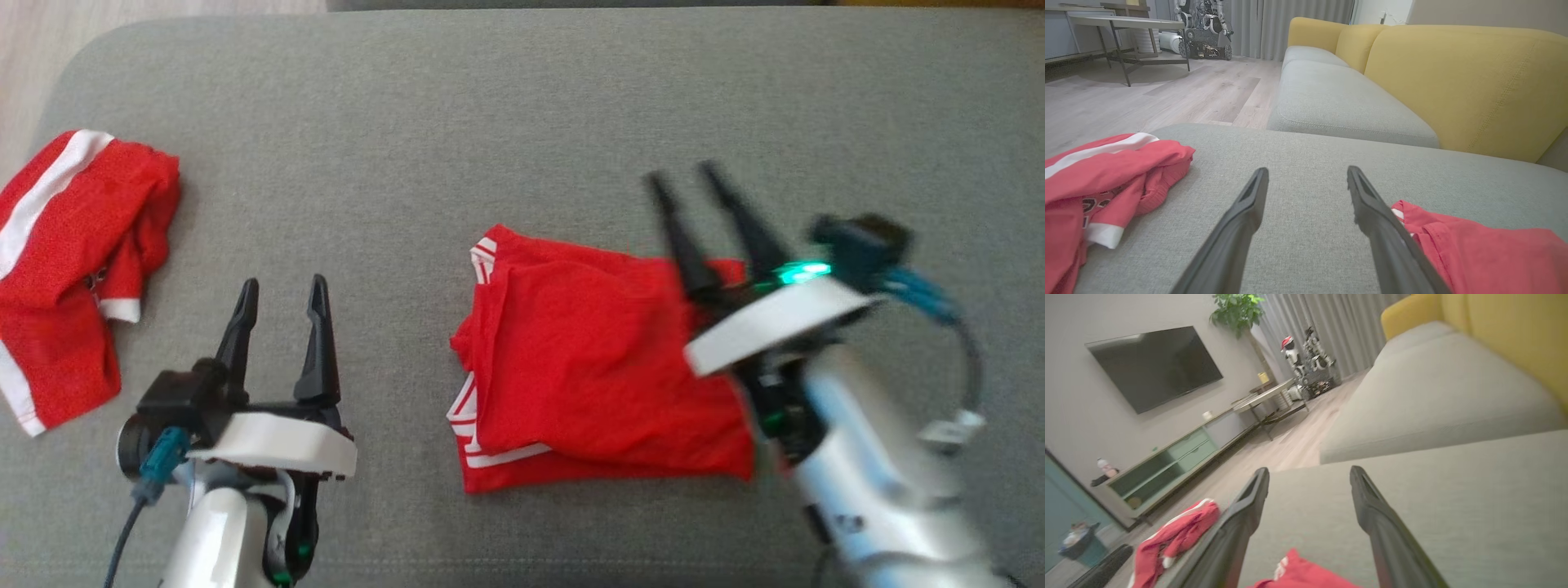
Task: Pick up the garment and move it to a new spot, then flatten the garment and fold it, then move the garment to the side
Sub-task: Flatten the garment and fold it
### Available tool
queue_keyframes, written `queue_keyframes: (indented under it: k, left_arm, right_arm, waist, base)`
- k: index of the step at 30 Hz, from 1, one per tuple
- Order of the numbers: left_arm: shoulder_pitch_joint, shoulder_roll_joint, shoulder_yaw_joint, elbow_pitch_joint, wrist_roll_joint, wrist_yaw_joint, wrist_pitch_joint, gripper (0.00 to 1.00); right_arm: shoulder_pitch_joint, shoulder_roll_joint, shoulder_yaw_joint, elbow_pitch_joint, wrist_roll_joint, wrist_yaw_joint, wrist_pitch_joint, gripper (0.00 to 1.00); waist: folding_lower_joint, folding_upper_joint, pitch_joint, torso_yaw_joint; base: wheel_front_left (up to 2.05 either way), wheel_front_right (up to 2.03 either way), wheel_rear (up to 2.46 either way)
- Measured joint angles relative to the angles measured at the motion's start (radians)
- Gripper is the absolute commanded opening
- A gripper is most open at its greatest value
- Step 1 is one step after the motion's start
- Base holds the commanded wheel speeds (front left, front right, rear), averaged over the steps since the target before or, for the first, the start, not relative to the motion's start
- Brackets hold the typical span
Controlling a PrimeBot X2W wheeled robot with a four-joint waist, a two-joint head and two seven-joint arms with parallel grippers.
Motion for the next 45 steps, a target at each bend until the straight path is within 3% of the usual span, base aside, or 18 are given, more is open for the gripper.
queue_keyframes:
  k: [7, 12, 20, 45]
  left_arm:
    - [0.001, 0.003, 0.027, -0.011, 0.003, 0.006, 0.0, 1.0]
    - [0.019, 0.008, 0.033, -0.016, 0.008, 0.01, 0.0, 1.0]
    - [0.086, 0.023, 0.056, -0.033, 0.007, 0.027, 0.002, 1.0]
    - [0.265, 0.047, 0.02, -0.107, 0.007, 0.05, 0.078, 1.0]
  right_arm:
    - [0.172, -0.063, -0.284, -0.129, -0.191, 0.0, 0.016, 1.0]
    - [0.292, -0.072, -0.414, -0.233, -0.31, 0.0, 0.05, 1.0]
    - [0.403, -0.037, -0.442, -0.354, -0.376, 0.0, 0.098, 1.0]
    - [0.589, 0.011, -0.466, -0.454, -0.427, 0.0, 0.158, 1.0]
  waist:
    - [0.0, 0.0, -0.01, -0.026]
    - [0.0, 0.0, -0.022, -0.04]
    - [0.0, 0.0, -0.07, -0.061]
    - [0.0, 0.0, -0.198, -0.06]
  base:
    - [0.0, 0.0, 0.0]
    - [0.0, 0.0, 0.0]
    - [0.0, 0.0, 0.0]
    - [0.0, 0.0, 0.0]
